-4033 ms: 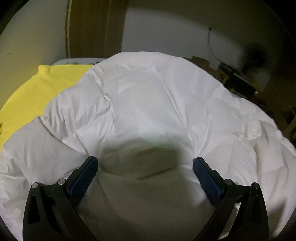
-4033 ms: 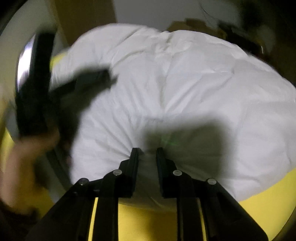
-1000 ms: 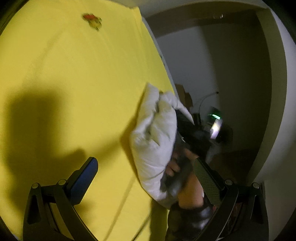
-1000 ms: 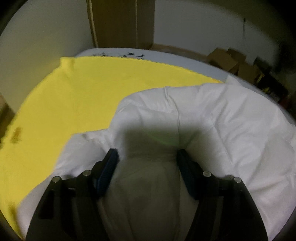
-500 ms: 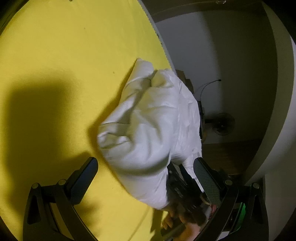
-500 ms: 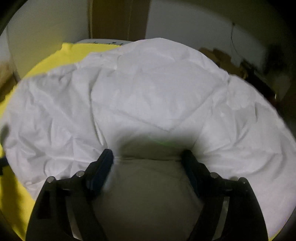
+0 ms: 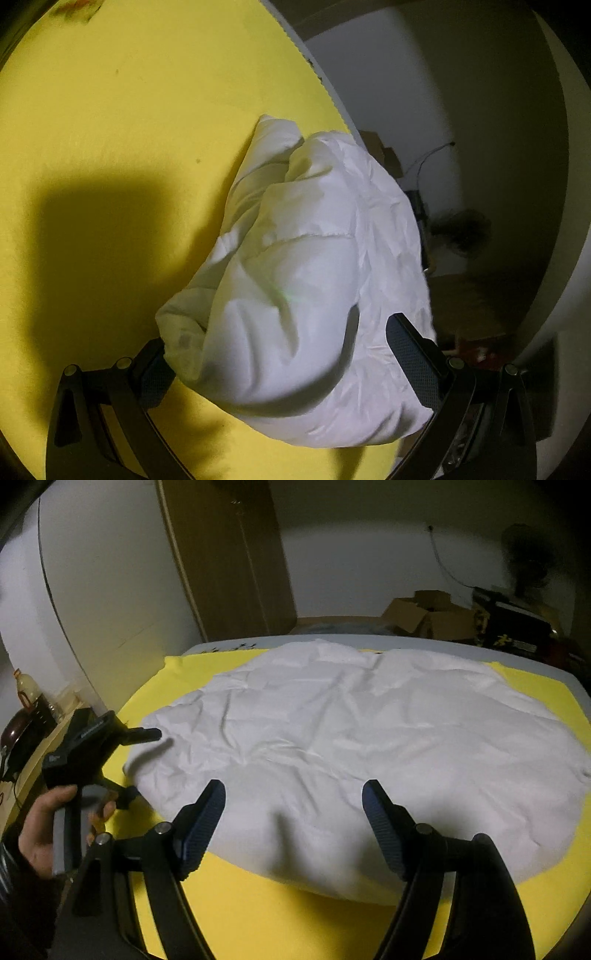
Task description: Fold large clothes
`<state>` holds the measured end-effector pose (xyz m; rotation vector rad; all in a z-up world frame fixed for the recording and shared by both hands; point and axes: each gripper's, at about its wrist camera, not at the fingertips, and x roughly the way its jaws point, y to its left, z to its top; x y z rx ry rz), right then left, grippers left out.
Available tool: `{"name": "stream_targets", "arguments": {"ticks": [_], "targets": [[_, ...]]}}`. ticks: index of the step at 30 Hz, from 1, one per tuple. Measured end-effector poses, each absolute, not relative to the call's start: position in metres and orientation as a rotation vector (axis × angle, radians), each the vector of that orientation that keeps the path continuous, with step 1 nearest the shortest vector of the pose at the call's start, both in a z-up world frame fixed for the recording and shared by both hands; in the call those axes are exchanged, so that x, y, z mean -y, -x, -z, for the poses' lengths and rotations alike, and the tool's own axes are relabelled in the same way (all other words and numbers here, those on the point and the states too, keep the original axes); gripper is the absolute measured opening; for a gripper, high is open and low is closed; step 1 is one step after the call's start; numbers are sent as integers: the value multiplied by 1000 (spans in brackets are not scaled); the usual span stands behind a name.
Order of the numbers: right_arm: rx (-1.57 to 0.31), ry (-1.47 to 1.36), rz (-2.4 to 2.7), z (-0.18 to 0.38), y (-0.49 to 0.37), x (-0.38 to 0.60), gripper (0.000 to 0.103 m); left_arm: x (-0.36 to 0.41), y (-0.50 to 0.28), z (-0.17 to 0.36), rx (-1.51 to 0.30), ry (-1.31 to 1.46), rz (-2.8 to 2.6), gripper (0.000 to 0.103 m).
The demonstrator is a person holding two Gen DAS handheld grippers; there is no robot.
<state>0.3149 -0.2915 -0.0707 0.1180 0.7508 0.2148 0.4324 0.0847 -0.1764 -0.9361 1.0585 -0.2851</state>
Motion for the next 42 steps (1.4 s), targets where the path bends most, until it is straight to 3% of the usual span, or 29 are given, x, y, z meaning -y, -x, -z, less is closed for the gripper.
{"name": "stream_targets", "arguments": {"ticks": [4, 14, 17, 18, 19, 22, 28, 35, 39, 42], "targets": [[-750, -138, -189, 75, -302, 310, 77, -78, -419, 169, -1070, 818, 196, 103], [-759, -160, -201, 80, -294, 322, 77, -100, -429, 183, -1025, 960, 172, 99], [-750, -147, -184, 80, -289, 328, 77, -100, -429, 181, -1030, 925, 170, 72], [-750, -153, -179, 81, -289, 330, 77, -99, -429, 180, -1025, 919, 179, 55], [-755, -169, -172, 83, -290, 334, 77, -101, -429, 179, -1019, 914, 189, 46], [-763, -207, -157, 88, -290, 344, 77, -95, -437, 173, -1015, 872, 209, 34], [-783, -236, -147, 100, -289, 353, 77, -90, -436, 166, -975, 807, 254, 22], [-773, -270, -127, 101, -291, 368, 77, -80, -425, 144, -906, 729, 295, 20], [-767, -282, -132, 101, -291, 369, 77, -95, -435, 170, -992, 850, 242, 40], [-772, -292, -136, 102, -290, 367, 77, -99, -442, 180, -994, 895, 255, 40]]}}
